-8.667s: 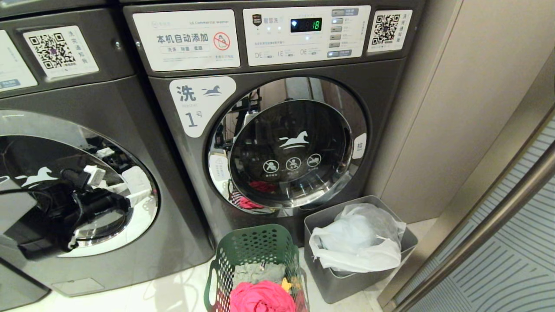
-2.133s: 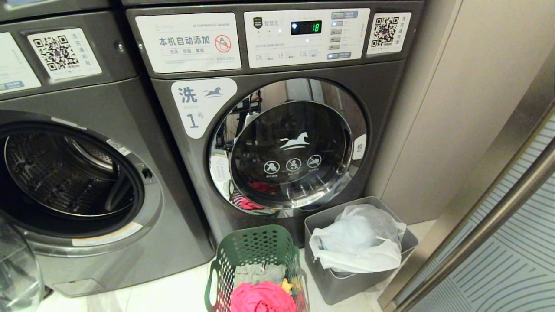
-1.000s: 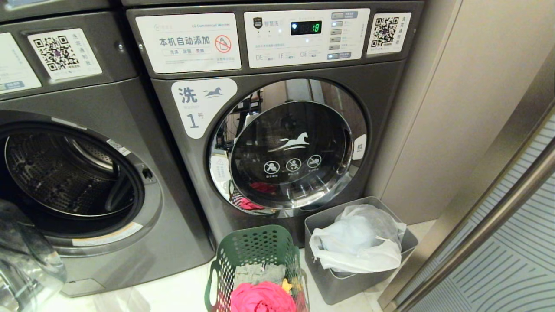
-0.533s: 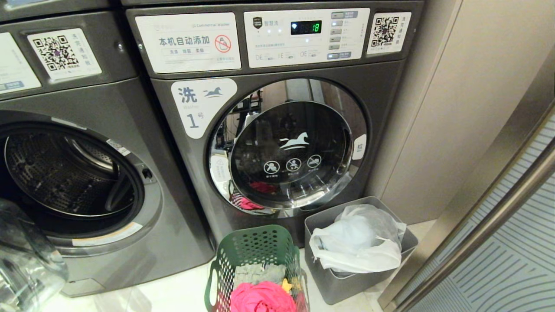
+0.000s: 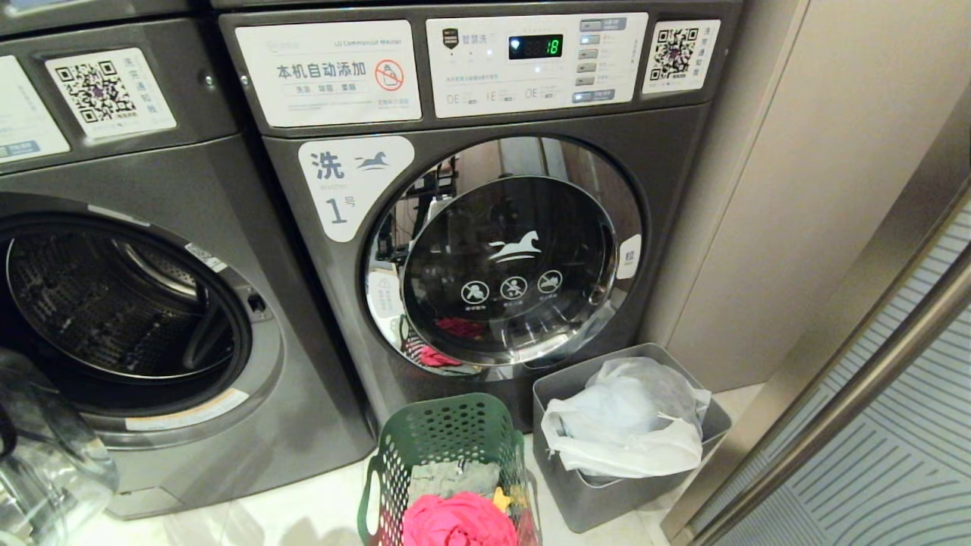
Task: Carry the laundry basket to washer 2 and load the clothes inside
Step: Place the clothes into the washing machine
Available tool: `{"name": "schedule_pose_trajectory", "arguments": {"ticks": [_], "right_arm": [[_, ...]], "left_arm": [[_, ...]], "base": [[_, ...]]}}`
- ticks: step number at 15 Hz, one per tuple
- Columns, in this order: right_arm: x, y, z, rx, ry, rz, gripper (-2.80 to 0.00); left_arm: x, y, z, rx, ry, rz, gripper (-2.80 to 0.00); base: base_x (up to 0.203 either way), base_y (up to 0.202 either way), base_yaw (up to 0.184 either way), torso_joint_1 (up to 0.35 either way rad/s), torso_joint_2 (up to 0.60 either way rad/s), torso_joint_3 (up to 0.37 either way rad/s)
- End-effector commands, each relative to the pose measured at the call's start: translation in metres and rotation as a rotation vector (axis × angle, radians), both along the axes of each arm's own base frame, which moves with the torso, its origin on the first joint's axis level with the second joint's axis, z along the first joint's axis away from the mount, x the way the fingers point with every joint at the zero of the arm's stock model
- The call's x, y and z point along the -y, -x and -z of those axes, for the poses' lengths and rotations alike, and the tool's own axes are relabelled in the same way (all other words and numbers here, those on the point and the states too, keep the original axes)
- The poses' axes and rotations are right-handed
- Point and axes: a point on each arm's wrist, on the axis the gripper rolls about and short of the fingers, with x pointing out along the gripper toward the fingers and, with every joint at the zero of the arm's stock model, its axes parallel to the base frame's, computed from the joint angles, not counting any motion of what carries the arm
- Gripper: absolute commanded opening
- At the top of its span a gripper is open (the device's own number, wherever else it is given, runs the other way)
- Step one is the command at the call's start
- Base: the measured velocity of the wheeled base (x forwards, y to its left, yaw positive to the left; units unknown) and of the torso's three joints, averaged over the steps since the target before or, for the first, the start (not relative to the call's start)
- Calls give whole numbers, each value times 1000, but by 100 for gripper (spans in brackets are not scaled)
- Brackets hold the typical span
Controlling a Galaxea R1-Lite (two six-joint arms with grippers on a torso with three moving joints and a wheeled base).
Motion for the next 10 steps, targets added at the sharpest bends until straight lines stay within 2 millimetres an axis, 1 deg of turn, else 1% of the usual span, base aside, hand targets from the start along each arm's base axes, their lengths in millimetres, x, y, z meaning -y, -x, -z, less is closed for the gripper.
{"name": "schedule_pose_trajectory", "arguments": {"ticks": [1, 4, 8, 10], "right_arm": [[0, 0, 0, -3, 1, -2, -280], [0, 0, 0, -3, 1, -1, -280], [0, 0, 0, -3, 1, 0, -280], [0, 0, 0, -3, 1, -1, -280]], "left_arm": [[-16, -17, 11, -66, 9, -75, -280], [-42, -25, 7, -66, 10, -186, -280], [-67, -32, 9, -80, 18, -269, -280], [-80, -32, 8, -77, 20, -318, -280]], "base": [[0, 0, 0, 0, 0, 0], [0, 0, 0, 0, 0, 0], [0, 0, 0, 0, 0, 0], [0, 0, 0, 0, 0, 0]]}}
